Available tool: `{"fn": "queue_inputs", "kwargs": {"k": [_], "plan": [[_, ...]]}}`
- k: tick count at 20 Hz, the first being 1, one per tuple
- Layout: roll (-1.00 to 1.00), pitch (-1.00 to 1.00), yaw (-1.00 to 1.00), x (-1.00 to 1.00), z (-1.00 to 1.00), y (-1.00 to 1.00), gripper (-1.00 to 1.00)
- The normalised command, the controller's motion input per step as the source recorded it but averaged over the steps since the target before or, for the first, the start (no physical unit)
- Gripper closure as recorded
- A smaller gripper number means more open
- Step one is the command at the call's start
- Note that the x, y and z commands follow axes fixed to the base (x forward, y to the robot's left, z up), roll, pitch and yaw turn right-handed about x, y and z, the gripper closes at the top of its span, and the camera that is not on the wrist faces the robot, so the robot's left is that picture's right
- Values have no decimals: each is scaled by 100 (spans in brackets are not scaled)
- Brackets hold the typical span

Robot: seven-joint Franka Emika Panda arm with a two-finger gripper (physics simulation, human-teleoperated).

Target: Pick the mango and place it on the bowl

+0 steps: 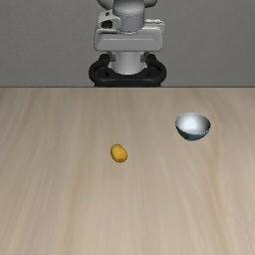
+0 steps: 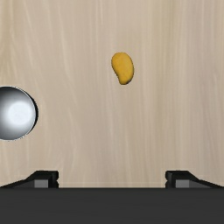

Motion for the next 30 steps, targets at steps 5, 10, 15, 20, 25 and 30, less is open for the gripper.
{"fn": "queue_inputs", "kwargs": {"k": [5, 10, 15, 20, 25, 30], "plan": [[0, 0, 0, 100, 0, 0, -100], [0, 0, 0, 80, 0, -20, -100], [0, 0, 0, 60, -20, -20, -100], [0, 0, 0, 0, -100, 0, -100], [0, 0, 0, 0, -100, 0, -100], [0, 0, 0, 0, -100, 0, -100]]}}
